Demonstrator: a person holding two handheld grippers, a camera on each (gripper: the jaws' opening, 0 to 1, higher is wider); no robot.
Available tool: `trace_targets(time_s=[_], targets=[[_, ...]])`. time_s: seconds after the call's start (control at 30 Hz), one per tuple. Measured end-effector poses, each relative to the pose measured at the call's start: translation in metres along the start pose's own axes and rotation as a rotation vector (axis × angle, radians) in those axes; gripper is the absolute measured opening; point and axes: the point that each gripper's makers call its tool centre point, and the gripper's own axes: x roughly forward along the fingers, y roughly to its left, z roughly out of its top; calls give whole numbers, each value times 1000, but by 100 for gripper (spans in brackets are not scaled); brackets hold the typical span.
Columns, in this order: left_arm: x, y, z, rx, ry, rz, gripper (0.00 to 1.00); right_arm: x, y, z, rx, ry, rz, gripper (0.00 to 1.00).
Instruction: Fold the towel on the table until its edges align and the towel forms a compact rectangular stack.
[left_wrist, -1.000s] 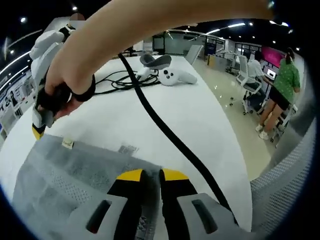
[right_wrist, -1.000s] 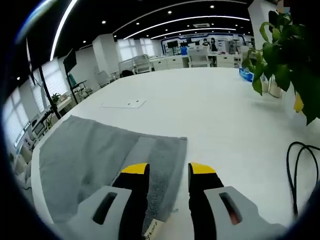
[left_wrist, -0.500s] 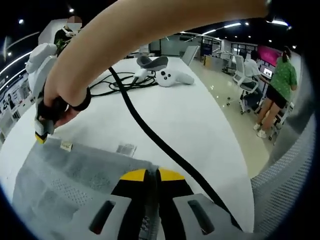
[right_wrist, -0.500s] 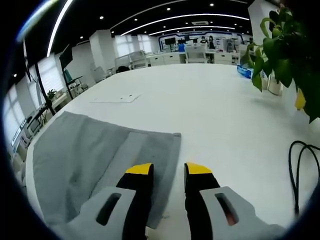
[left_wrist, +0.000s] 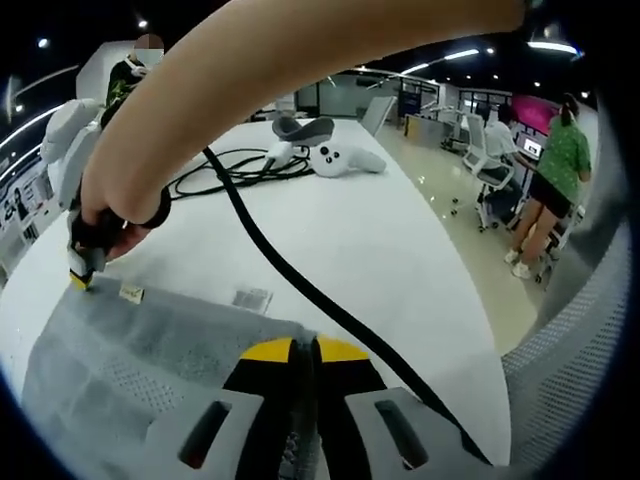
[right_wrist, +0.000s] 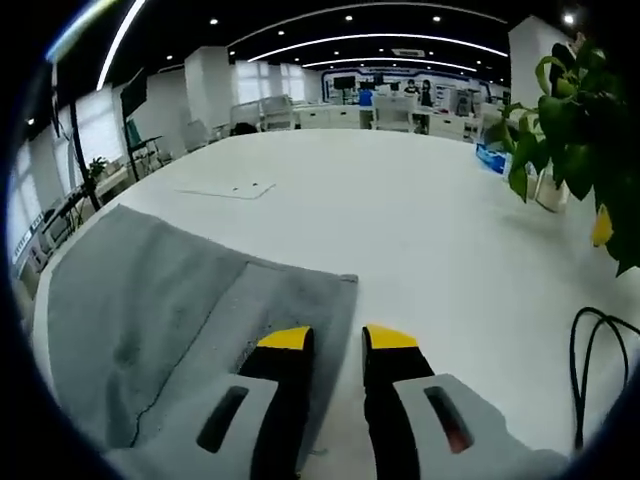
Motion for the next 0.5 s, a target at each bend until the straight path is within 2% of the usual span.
trace_targets(time_s=[0.07,0.3,0.4,0.5], targets=[[0,0,0,0,-3,-1,7,1,6,2,11,-11,34,11],[0,0,-1,-8,-9,11,7,0,6,0,7,2,31,6],[1,0,-2,-8,-10,16,7,2,4,2,-212,10,4,2],[1,-1,-2,-5,-11,28,7,4,5,3,-305,17,-27,0]])
